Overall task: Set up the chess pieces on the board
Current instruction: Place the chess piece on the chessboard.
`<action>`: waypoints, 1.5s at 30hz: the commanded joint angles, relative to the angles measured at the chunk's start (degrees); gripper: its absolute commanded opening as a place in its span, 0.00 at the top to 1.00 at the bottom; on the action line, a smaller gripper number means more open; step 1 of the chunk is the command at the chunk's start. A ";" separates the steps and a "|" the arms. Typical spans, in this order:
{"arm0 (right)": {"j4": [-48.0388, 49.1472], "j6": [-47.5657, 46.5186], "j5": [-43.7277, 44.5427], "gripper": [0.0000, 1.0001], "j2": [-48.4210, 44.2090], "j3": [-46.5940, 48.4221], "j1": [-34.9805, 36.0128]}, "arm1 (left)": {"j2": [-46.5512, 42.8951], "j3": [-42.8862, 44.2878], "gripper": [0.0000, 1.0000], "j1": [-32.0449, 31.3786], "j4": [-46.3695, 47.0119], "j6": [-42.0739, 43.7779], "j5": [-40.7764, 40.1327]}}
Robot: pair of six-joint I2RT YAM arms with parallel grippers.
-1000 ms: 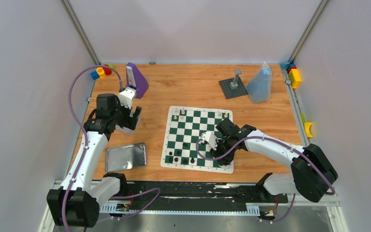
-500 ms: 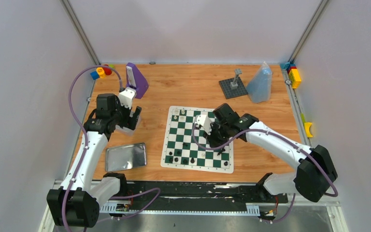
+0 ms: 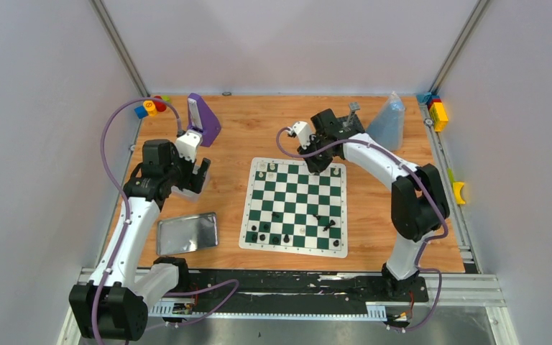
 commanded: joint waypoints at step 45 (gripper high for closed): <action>-2.33 1.55 0.18 0.96 17.91 13.41 -5.35 | -0.67 -0.51 0.00 0.57 1.37 1.35 1.97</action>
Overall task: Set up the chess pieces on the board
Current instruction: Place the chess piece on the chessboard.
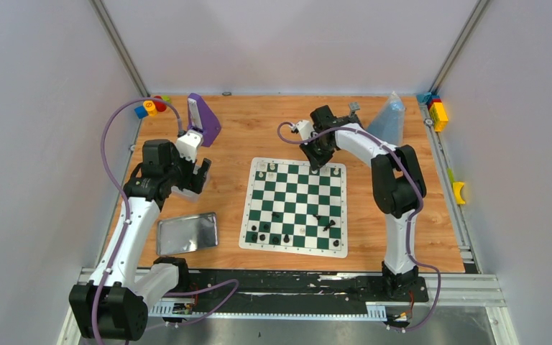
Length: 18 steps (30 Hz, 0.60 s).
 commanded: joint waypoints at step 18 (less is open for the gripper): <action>1.02 1.63 -4.99 0.41 -5.83 1.46 -0.23 | -0.79 -0.72 0.00 0.57 1.46 1.32 0.61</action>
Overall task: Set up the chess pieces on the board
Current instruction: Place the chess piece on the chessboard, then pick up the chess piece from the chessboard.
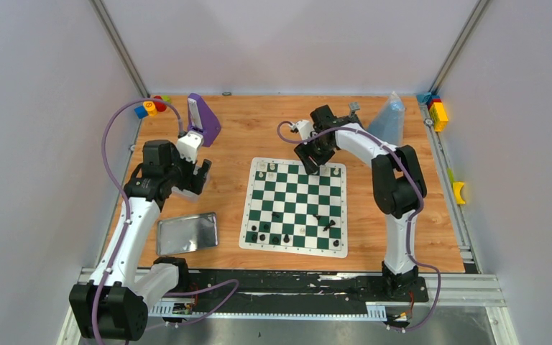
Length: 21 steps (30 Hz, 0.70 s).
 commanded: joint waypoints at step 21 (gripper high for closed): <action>2.21 -8.91 -12.01 0.38 -35.26 -33.52 16.51 | -0.82 -0.56 0.00 0.58 1.20 1.15 1.42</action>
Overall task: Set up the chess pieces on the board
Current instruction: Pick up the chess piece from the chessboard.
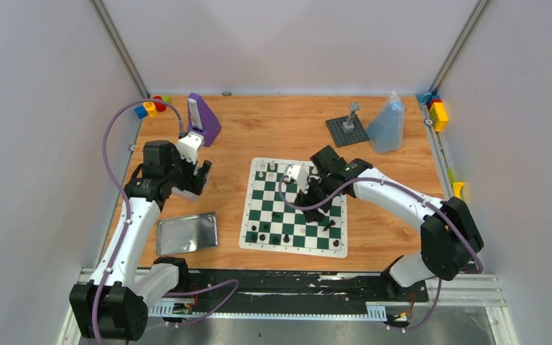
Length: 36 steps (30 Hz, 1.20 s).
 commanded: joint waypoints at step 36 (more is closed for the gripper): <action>6.01 -0.32 2.12 0.93 8.64 -1.53 10.86 | -0.90 -0.30 0.00 0.57 1.19 1.10 0.97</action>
